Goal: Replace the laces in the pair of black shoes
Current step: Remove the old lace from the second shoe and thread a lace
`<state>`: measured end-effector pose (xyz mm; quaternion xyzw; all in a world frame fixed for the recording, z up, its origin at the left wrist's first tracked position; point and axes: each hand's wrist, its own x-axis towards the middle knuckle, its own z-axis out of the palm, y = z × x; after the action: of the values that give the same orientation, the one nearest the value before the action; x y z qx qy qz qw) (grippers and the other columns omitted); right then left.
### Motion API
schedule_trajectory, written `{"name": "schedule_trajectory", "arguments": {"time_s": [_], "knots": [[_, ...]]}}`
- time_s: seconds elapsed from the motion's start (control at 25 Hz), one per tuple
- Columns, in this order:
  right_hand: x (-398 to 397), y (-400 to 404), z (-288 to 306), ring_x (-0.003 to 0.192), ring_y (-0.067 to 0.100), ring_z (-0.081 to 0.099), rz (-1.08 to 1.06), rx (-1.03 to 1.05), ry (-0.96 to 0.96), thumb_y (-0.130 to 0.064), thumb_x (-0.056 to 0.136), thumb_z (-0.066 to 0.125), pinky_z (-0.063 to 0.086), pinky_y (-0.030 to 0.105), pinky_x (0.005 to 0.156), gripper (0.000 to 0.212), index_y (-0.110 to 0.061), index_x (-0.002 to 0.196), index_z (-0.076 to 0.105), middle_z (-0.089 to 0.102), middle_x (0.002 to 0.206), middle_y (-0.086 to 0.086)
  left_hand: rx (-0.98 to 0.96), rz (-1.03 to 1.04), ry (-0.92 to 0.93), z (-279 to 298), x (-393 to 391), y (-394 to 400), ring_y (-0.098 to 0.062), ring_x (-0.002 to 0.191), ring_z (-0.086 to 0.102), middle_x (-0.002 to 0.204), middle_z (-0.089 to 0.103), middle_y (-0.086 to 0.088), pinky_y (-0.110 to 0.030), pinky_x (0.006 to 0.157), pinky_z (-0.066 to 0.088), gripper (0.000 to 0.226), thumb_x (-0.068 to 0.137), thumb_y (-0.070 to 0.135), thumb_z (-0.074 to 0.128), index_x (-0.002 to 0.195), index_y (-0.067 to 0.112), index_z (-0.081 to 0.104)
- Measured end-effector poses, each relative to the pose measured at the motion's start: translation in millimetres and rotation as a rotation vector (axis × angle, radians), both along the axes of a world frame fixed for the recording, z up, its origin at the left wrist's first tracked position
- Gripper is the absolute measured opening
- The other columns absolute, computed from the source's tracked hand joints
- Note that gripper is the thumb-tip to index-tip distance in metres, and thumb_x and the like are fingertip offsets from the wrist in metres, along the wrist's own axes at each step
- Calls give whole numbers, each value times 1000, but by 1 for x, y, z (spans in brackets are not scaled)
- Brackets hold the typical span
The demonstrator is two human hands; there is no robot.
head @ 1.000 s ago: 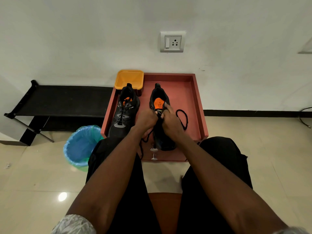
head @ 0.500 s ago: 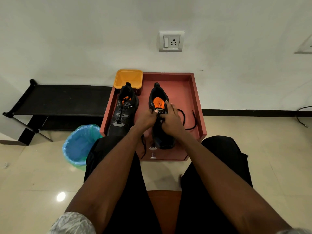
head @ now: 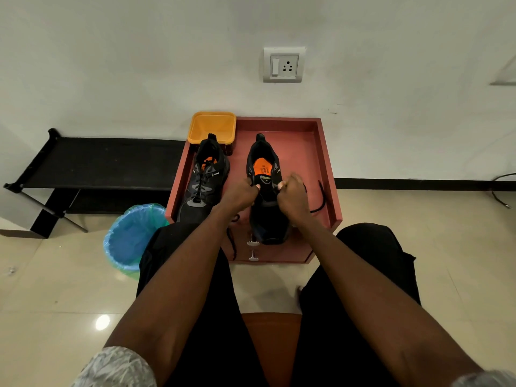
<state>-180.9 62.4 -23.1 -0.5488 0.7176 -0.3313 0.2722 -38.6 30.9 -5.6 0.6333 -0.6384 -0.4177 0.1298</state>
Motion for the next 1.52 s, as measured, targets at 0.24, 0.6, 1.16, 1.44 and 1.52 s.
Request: {"name": "schedule_trajectory", "arguments": {"time_s": [0.24, 0.6, 1.16, 1.44, 1.52], "knots": [[-1, -3, 14, 64, 16, 48, -430, 143, -559, 2, 92, 42, 37, 22, 49, 20, -5, 77, 54, 58, 83, 13, 33, 21, 70, -1, -1, 4, -14, 51, 49, 74, 60, -7, -24, 47, 38, 29, 104, 28, 41, 120, 8, 55], [4, 5, -2, 149, 37, 10, 472, -24, 517, -8, 95, 53, 29, 53, 117, 29, -2, 122, 63, 15, 164, 15, 10, -6, 24, 2, -3, 2, -18, 47, 50, 76, 60, -13, -22, 41, 38, 31, 104, 25, 37, 107, 3, 58], [-37, 0, 26, 97, 34, 65, -499, 160, -687, -4, 95, 47, 56, 48, 89, 36, 4, 129, 54, 62, 106, 17, 30, -10, 9, -1, 1, 2, -13, 50, 48, 71, 63, -6, -22, 45, 37, 31, 105, 32, 37, 125, 13, 53], [0, 4, 2, 151, 35, 5, 412, -29, 541, -13, 93, 55, 18, 57, 119, 28, -15, 118, 67, 10, 166, 11, -6, -7, 45, 2, -4, 5, -14, 44, 50, 80, 63, -13, -20, 37, 39, 31, 105, 28, 39, 109, 3, 58], [0, 7, -6, 146, 38, 22, 438, -40, 558, -12, 96, 53, 31, 57, 113, 24, -5, 115, 65, 13, 164, 15, -16, -16, 13, 1, -4, 4, -15, 46, 51, 83, 64, -13, -21, 39, 39, 32, 105, 30, 38, 109, 5, 57]]}}
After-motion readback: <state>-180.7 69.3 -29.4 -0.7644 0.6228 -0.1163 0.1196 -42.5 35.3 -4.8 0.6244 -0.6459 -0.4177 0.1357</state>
